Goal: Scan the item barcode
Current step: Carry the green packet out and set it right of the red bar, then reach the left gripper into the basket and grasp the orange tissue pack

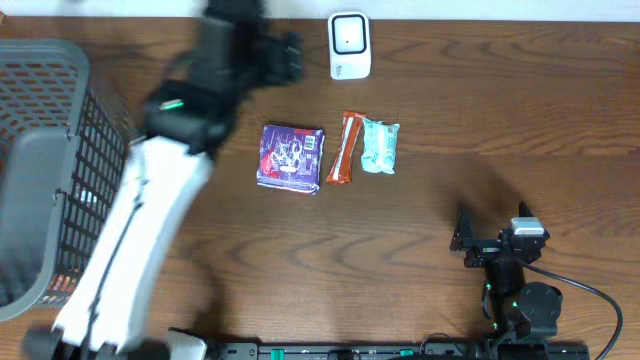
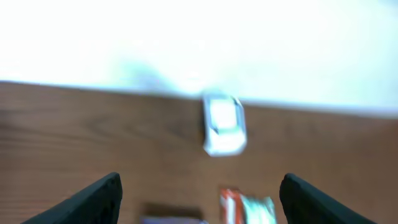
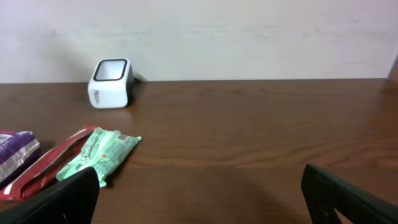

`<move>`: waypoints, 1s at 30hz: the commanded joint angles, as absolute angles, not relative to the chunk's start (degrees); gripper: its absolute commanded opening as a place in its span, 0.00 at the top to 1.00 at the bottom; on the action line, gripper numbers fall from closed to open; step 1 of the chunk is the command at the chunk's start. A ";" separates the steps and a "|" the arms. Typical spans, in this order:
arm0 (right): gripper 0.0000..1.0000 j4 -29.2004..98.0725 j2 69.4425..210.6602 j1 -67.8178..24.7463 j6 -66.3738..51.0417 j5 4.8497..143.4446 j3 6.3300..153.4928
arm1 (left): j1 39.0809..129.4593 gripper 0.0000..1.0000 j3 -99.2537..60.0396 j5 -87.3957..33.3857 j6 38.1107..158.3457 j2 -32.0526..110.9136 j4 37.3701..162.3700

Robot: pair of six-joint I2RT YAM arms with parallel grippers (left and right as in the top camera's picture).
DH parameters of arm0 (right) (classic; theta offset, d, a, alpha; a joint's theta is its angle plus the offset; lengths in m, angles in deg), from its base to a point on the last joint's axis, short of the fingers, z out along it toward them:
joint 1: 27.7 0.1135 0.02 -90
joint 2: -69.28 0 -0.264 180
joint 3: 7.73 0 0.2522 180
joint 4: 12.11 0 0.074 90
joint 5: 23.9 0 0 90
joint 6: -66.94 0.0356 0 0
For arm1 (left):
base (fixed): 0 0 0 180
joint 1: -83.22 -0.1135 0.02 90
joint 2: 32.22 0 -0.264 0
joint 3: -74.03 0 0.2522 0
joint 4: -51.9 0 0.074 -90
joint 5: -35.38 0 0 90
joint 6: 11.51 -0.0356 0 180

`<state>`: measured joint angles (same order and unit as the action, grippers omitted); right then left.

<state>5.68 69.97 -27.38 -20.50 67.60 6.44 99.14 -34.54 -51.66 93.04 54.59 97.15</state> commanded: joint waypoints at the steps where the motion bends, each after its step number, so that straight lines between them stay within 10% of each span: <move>1: 0.01 5.90 69.66 -27.67 -19.91 67.71 6.33 | 89.79 0.19 -35.13 -52.34 93.91 49.95 100.17; 18: 0.01 5.90 69.66 -27.67 -19.91 67.71 6.33 | 41.27 0.02 -35.08 -52.36 112.71 53.82 121.19; 30: 0.01 5.90 69.66 -27.67 -19.91 67.71 6.33 | 33.16 0.02 -31.98 -61.25 122.28 67.86 135.07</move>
